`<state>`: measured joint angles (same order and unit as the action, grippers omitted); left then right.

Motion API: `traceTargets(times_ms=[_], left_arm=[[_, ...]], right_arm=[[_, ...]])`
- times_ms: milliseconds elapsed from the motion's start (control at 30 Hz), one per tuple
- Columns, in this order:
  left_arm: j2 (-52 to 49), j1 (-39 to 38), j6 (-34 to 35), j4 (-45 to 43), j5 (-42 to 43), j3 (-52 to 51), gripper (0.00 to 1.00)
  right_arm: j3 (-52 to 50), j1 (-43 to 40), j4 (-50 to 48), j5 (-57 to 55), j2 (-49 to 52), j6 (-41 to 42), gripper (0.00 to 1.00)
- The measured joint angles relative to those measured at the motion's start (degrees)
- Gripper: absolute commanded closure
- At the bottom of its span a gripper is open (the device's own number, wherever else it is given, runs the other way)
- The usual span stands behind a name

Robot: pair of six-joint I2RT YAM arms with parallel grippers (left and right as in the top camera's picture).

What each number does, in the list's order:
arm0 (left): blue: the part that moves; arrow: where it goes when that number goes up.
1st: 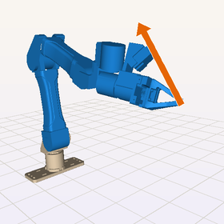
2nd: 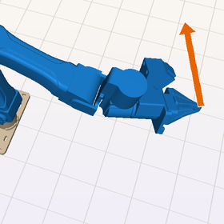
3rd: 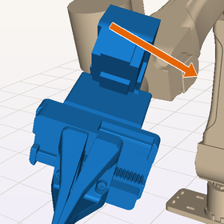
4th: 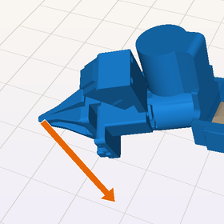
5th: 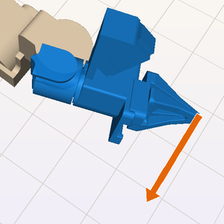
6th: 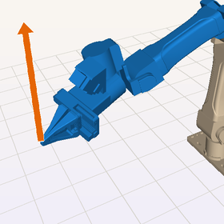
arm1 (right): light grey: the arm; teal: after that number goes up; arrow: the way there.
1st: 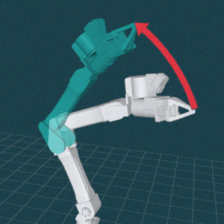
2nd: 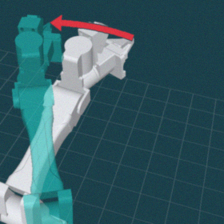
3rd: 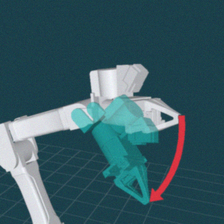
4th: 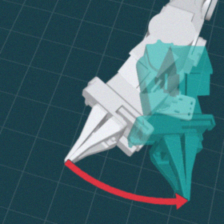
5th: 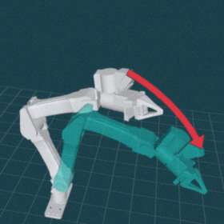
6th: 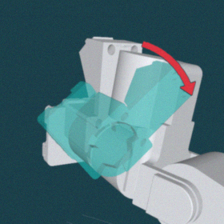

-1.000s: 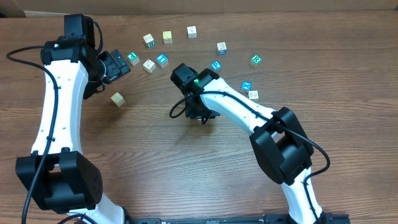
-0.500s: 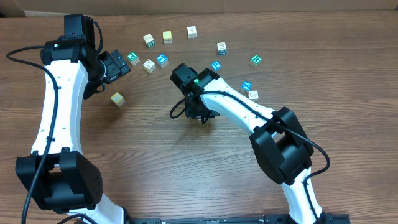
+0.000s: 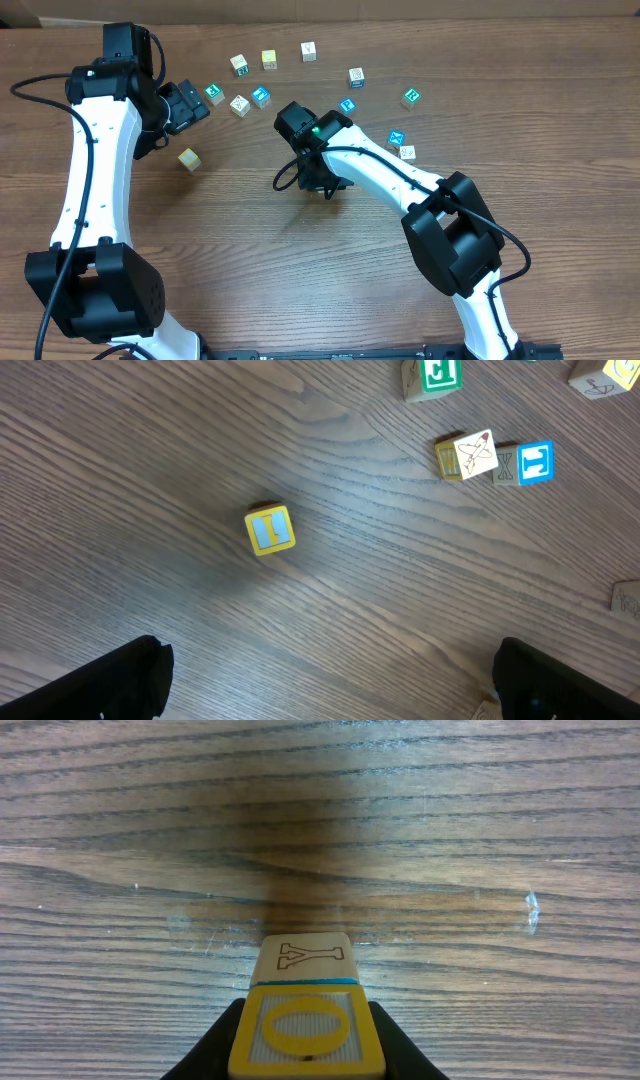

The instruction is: Form a tower

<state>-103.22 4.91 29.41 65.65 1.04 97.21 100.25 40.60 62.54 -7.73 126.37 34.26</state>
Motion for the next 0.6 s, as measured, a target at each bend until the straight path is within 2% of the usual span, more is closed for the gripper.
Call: traceTargets(times_ms=[33, 100, 133, 300, 367, 567, 600], left_arm=[[0.00, 0.00, -0.02, 0.00, 0.00, 0.00, 0.00], [0.00, 0.00, -0.02, 0.00, 0.00, 0.00, 0.00], [0.00, 0.00, -0.02, 0.00, 0.02, 0.00, 0.00], [0.00, 0.00, 0.00, 0.00, 0.00, 0.00, 0.01], [0.00, 0.00, -0.02, 0.00, 0.02, 0.00, 0.00], [0.00, 0.00, 0.00, 0.00, 0.00, 0.00, 0.00], [0.00, 0.00, -0.02, 0.00, 0.00, 0.00, 0.00]], right_arm=[[0.00, 0.00, 0.00, 0.04, 0.00, 0.02, 0.73], [0.00, 0.00, 0.00, 0.02, 0.00, 0.02, 0.53], [0.00, 0.00, -0.02, 0.02, 0.00, -0.20, 0.49], [0.00, 0.00, -0.13, 0.02, 0.00, -0.17, 0.45], [-0.02, 0.00, -0.13, 0.04, 0.00, -0.17, 0.38], [-0.09, 0.00, -0.20, 0.02, 0.00, -0.24, 0.29], [-0.09, 0.00, -0.35, 0.02, 0.00, -0.31, 0.22]])
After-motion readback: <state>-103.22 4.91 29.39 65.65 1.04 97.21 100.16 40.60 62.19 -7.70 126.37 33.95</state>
